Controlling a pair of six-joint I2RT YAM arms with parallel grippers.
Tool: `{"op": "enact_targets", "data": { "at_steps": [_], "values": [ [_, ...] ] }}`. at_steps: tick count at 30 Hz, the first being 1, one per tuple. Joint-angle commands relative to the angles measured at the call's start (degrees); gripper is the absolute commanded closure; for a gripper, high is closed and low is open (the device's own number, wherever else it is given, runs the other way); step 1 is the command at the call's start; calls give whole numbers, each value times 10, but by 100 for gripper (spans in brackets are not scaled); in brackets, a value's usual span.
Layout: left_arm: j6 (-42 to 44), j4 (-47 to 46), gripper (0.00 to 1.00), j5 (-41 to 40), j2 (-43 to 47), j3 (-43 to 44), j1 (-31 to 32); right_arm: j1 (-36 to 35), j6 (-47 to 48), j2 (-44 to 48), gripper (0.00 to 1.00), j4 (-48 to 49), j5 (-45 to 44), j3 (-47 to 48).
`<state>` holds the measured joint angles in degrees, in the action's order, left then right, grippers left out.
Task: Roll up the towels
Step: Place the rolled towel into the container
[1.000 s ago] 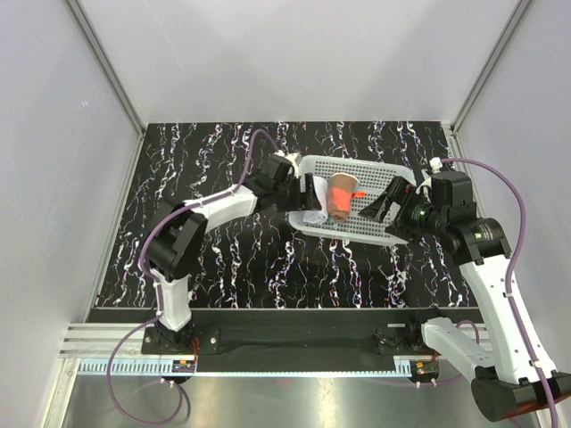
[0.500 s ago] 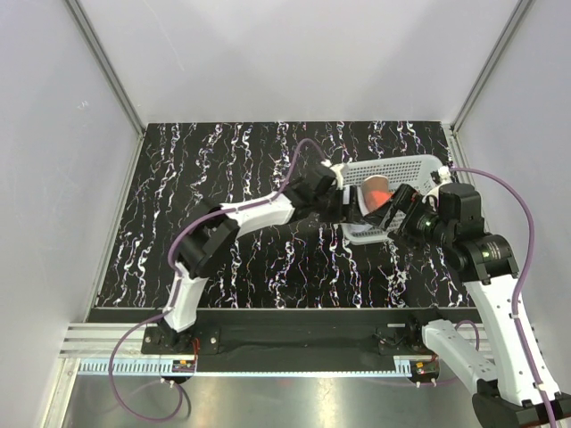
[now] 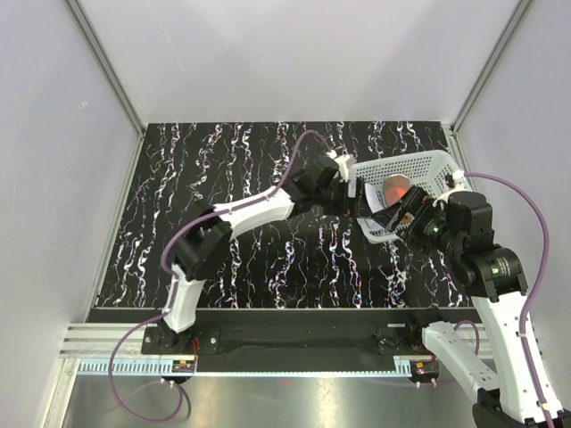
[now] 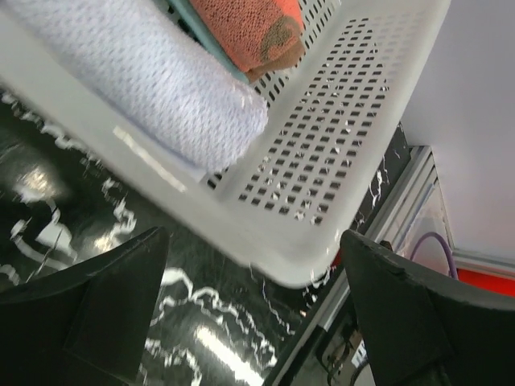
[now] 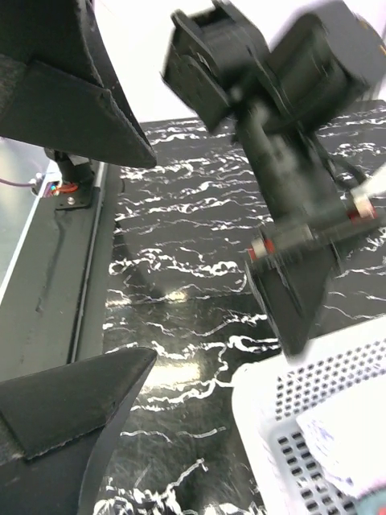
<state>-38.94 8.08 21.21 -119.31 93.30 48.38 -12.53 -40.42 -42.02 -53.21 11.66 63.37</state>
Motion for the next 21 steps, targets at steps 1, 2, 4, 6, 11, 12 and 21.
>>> {"op": "enact_targets", "data": {
  "at_steps": [1, 2, 4, 6, 11, 12, 21],
  "values": [
    [15, -11, 6, 18, 95, -42, -26, -2, 21, 2, 0, 3, -46, 31],
    [15, -17, 6, 19, 127, -75, -33, -2, 22, -15, 0, -15, -59, 40],
    [17, -15, 6, 16, 165, -111, -57, -2, 26, -33, 0, -36, -98, 55],
    [32, -9, 6, 8, 225, -162, -83, -2, 31, -55, 0, -59, -113, 64],
    [97, 77, 5, -85, 392, -240, -118, -2, 55, -71, 0, -58, -169, 71],
    [112, 81, 4, -138, 423, -280, -126, -2, 57, -72, 0, -57, -176, 70],
    [197, -24, 5, -598, 791, -598, -138, -2, 72, -76, 0, -25, -175, 57]
  ]
}}
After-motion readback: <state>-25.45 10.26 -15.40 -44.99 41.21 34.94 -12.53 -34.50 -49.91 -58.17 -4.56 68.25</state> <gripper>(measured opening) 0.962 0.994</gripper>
